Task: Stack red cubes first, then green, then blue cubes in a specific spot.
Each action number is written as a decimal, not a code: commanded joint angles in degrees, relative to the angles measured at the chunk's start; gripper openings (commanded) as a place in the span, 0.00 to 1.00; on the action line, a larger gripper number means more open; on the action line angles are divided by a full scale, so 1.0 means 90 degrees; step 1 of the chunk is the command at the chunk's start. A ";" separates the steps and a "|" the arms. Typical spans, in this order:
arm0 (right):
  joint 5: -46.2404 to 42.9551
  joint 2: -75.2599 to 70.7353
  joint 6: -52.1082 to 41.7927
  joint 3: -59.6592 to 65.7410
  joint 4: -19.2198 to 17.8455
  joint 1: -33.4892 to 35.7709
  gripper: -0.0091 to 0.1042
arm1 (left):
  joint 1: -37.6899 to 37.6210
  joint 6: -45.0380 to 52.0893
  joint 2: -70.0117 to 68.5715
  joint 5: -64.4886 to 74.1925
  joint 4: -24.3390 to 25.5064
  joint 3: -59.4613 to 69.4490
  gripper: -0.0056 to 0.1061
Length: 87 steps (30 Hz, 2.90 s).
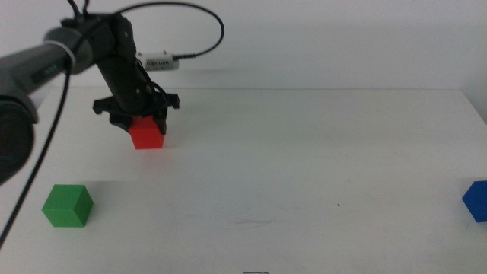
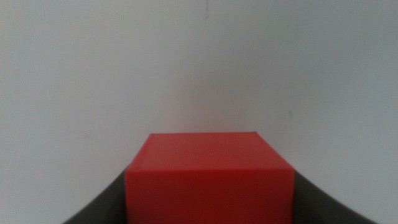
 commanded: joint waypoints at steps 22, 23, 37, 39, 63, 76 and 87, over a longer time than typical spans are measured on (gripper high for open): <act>-0.0499 -0.0088 -0.0070 -0.0112 -0.0080 -0.0029 0.66 | -0.2718 -0.2927 -0.2926 -0.1301 0.0650 0.2984 0.30; -0.0499 -0.0088 -0.0070 -0.0112 -0.0080 -0.0029 0.66 | -0.2835 -0.3000 -0.2831 -0.1387 0.0655 0.2984 0.30; -0.0499 -0.0088 -0.0070 -0.0112 -0.0080 -0.0029 0.66 | -0.3502 -0.3296 -0.1861 -0.1750 0.0602 0.2588 0.30; -0.0503 -0.0088 -0.0070 -0.0112 -0.0080 -0.0029 0.66 | -0.3511 -0.3361 -0.1746 -0.1589 0.0602 0.2443 0.30; -0.0498 -0.0088 -0.0070 -0.0112 -0.0080 -0.0029 0.66 | -0.3584 -0.3609 -0.1356 -0.1743 0.0700 0.2348 0.81; -0.0498 -0.0088 -0.0070 -0.0112 -0.0080 -0.0029 0.66 | -0.3567 -0.3748 -0.2020 -0.1152 0.0916 0.2348 0.89; -0.0498 -0.0088 -0.0070 -0.0112 -0.0080 -0.0029 0.66 | -0.3264 -0.3514 -0.3629 0.0344 0.1704 0.2480 0.89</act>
